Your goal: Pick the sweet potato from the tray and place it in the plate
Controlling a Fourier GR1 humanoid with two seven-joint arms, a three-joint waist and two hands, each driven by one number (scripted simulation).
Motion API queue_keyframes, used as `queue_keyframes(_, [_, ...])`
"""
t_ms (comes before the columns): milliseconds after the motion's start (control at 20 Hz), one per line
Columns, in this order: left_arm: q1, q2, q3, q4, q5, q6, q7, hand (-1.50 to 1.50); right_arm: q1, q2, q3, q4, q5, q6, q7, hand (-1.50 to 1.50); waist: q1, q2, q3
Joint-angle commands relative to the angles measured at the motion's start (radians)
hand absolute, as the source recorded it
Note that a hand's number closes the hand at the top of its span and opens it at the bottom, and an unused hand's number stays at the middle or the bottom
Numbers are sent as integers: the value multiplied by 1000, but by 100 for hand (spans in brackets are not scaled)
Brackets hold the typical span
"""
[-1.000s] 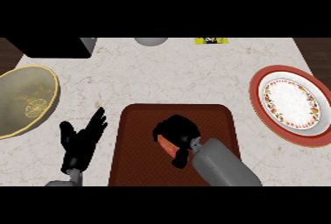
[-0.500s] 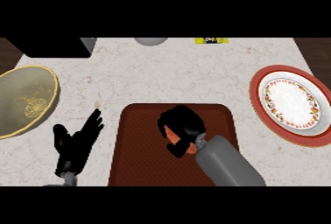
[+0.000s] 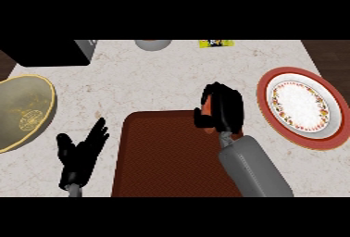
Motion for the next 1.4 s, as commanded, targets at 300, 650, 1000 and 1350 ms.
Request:
queue_keyframes(300, [7,13,0,-14,6,-25,0,0,69,1,55,-162,297,-368,562,150,30,9,1])
queue_keyframes(650, [-63,-10,10,62,-15,1,-10,0,159,0,-81,-227,276,-551,457,150,24,17,1])
queue_keyframes(1000, [-48,2,28,1,16,-20,30,0,196,-178,-275,-161,174,-616,328,150,30,17,2])
queue_keyframes(1350, [-17,-28,-13,2,-24,-8,-3,0,154,-407,-360,69,-252,-715,33,150,44,20,3])
